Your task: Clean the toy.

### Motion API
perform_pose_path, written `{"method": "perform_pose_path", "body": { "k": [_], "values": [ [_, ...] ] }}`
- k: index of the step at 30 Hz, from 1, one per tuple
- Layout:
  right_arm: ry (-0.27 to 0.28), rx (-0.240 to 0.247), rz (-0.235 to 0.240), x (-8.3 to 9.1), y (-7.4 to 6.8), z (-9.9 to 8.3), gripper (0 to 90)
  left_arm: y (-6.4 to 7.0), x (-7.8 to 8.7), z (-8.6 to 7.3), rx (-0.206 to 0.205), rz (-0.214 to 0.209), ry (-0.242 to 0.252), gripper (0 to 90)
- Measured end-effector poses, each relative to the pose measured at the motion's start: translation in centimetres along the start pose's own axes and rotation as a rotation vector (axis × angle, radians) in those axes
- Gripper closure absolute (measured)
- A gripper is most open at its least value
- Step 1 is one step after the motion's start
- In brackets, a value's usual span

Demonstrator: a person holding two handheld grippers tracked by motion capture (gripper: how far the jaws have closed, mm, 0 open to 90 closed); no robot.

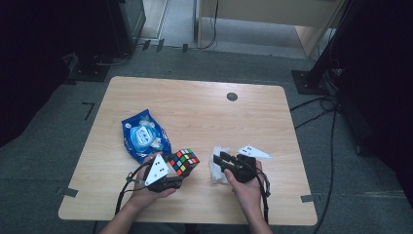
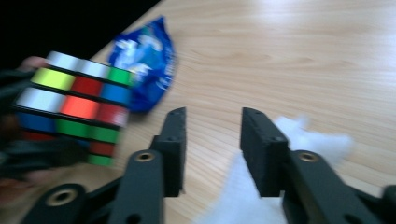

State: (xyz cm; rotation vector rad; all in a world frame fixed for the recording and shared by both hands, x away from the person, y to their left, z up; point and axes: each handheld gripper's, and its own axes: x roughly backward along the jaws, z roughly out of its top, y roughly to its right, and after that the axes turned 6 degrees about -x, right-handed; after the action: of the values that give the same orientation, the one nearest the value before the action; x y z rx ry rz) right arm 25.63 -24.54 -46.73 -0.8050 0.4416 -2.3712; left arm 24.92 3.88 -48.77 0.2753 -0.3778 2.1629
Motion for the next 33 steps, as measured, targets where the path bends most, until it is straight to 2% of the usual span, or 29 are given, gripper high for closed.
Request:
{"method": "perform_pose_path", "body": {
  "k": [5,9,14,18,22,26,28,31,33],
  "values": [
    [0.015,-0.076,0.135,-0.2,-2.7,0.2,36.9,0.3,-0.2,0.0,-0.004,0.002,-0.006,33.9],
    [-0.008,-0.103,0.178,-0.9,-4.4,-0.1,28.4,0.9,-0.4,0.1,-0.021,0.002,-0.013,33.9],
    [-0.035,-0.157,0.146,-2.0,-4.8,-1.1,27.9,1.9,-0.7,0.4,-0.040,-0.001,-0.003,33.9],
    [-0.062,-0.219,0.178,-2.6,-4.5,-1.6,30.6,2.3,-0.7,0.6,-0.058,0.009,0.002,33.8],
    [-0.075,-0.284,0.207,-2.6,-4.2,-1.8,33.3,2.2,-0.8,0.5,-0.033,-0.012,0.009,33.8],
    [-0.082,-0.274,0.185,-2.5,-4.4,-1.8,34.2,1.8,-0.9,0.3,-0.029,-0.059,0.004,33.5],
    [-0.092,-0.263,0.174,-2.4,-4.2,-1.7,34.2,1.6,-0.9,0.1,-0.045,-0.083,-0.012,32.5],
    [-0.066,-0.255,0.148,-1.7,-3.6,-1.1,34.2,1.2,-1.0,-0.4,-0.065,-0.119,-0.047,32.5],
    [-0.056,-0.238,0.139,-1.2,-3.1,-0.5,34.2,0.8,-1.2,-0.7,-0.071,-0.104,-0.077,31.8]
  ]
}}
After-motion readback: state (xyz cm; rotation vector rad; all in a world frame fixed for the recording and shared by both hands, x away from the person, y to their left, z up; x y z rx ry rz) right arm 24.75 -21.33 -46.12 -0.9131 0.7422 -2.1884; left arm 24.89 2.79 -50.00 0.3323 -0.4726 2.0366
